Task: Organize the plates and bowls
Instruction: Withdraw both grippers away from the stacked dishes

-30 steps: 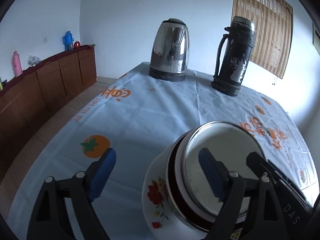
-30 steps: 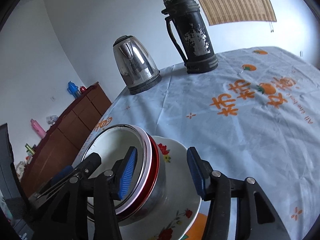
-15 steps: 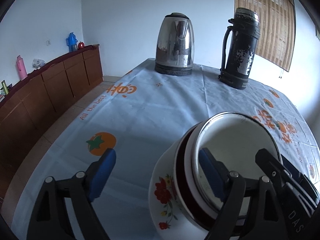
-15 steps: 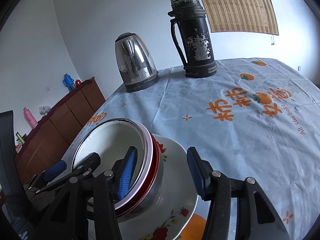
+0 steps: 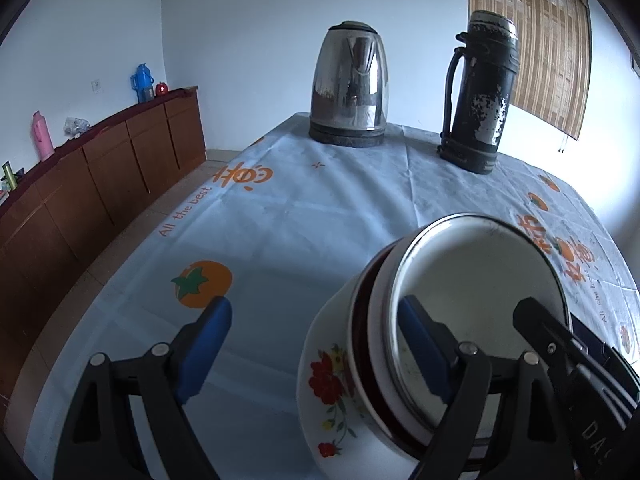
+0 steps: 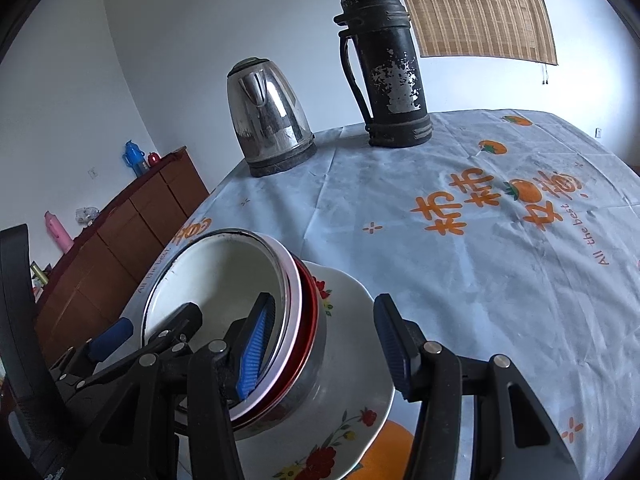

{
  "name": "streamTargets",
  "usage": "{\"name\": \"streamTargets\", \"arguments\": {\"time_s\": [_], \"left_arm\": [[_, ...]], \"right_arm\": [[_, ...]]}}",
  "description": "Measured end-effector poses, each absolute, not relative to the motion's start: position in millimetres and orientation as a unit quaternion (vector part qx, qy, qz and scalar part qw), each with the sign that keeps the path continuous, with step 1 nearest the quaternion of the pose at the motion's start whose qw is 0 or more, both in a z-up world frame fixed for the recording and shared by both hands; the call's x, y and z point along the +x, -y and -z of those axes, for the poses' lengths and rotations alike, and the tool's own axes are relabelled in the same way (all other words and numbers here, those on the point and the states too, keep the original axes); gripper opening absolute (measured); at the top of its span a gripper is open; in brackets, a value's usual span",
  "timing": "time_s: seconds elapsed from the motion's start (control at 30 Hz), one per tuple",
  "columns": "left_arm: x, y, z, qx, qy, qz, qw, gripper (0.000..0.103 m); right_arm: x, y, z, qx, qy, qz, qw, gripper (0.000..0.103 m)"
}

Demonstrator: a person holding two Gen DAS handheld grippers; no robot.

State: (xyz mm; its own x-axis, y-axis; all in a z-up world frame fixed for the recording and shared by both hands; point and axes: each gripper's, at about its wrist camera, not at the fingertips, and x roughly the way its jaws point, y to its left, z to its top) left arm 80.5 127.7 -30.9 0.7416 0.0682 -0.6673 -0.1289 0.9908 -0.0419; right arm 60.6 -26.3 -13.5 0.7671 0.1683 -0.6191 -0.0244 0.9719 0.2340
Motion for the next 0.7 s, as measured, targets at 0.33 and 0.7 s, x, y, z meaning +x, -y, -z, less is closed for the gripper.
{"name": "streamTargets", "arguments": {"time_s": [0.33, 0.7], "left_arm": [[88, -126, 34, -0.069, -0.376, 0.004, 0.924, 0.069], [86, -121, 38, -0.075, -0.387, 0.018, 0.919, 0.072]], "right_arm": [[63, 22, 13, 0.136, -0.387, -0.095, 0.907, 0.031], [47, 20, 8, 0.135, -0.385, -0.074, 0.91, 0.031]]}}
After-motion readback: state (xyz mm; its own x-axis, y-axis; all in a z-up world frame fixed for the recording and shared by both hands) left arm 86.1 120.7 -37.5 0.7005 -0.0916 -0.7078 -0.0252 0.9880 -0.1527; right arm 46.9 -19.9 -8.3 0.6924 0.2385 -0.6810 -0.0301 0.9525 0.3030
